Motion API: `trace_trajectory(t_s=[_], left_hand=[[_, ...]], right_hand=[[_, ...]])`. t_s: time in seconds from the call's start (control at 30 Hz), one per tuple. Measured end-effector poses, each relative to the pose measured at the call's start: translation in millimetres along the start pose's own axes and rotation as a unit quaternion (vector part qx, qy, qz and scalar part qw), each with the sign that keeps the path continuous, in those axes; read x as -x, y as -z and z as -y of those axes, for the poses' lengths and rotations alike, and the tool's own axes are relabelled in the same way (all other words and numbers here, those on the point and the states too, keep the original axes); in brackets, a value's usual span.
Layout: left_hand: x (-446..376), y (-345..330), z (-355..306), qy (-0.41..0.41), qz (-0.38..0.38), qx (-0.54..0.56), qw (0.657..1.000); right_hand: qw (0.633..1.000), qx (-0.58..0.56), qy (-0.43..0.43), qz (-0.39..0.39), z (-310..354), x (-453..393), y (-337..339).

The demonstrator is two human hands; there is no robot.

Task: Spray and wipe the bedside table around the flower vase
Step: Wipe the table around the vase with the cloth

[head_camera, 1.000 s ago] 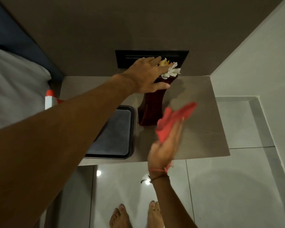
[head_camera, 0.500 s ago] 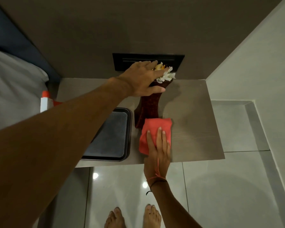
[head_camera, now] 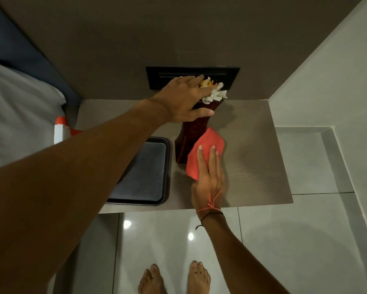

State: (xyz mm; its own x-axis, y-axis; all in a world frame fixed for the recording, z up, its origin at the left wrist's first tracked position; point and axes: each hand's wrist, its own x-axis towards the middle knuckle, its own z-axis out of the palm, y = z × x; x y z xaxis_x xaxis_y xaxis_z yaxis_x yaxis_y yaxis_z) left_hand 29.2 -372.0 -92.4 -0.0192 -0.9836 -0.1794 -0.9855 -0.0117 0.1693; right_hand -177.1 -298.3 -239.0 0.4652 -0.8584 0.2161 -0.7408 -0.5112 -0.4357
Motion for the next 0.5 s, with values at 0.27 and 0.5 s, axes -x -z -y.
trace_trajectory(t_s=[0.27,0.5], left_hand=[[-1,-6,-2,0.024,-0.015,-0.027,0.999],[-1,-8,-1,0.016,-0.022,-0.041,0.999]], right_hand=[[0.944,-0.22,-0.205,-0.134,-35,-35,29],[0.976,-0.03,-0.04,0.21,-47,-94,9]])
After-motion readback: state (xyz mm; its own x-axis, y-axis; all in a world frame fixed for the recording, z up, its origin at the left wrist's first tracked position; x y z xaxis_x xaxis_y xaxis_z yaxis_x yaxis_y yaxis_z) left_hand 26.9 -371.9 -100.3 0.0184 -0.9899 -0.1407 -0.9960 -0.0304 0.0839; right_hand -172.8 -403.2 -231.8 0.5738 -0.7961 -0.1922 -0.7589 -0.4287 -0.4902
